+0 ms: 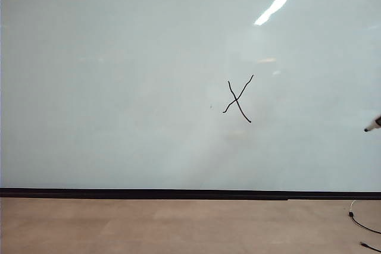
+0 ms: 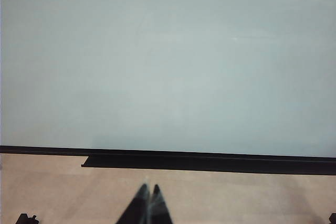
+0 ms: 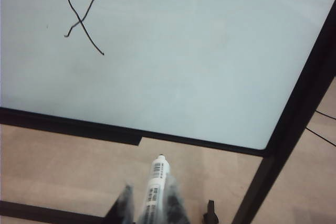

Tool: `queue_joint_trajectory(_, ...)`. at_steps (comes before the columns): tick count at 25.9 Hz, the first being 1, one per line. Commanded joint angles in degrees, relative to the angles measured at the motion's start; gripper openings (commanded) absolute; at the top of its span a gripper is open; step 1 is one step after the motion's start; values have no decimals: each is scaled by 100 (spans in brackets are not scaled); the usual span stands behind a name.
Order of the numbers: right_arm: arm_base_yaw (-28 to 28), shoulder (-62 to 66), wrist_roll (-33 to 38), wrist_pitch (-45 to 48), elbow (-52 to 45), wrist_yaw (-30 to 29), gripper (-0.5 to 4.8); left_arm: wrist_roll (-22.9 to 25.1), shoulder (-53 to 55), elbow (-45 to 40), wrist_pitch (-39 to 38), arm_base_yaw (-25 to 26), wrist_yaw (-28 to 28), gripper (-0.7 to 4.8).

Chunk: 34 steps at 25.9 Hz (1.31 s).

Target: Pick up the pen on the shelf to the right of the whiteboard and draw a cross mark.

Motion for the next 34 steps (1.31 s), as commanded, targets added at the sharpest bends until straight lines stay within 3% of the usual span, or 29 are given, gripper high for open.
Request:
queue_joint_trajectory(1,-57,-302,90,-310,22,26,-5,24,2,17,52,0,20,-5)
queue_joint_trajectory(5,-114,-898,175,-844,22,33,-5,26,2,17,50,0,20,-4)
queue_joint_trajectory(16,-310,-874,52,-883,22,42,-5,24,2,17,22,-2,22,-4)
queue_joint_trajectory(18,-494,-874,26,-890,22,-114,-5,26,2,17,22,-2,20,-5)
queue_joint_trajectory(28,-2382,-874,-140,-588,22,-2039,-5,26,2,17,20,-2,20,-4)
queue_joint_trajectory(34,-2787,-874,-223,-483,22,-2131,-5,26,2,17,17,-2,20,-4)
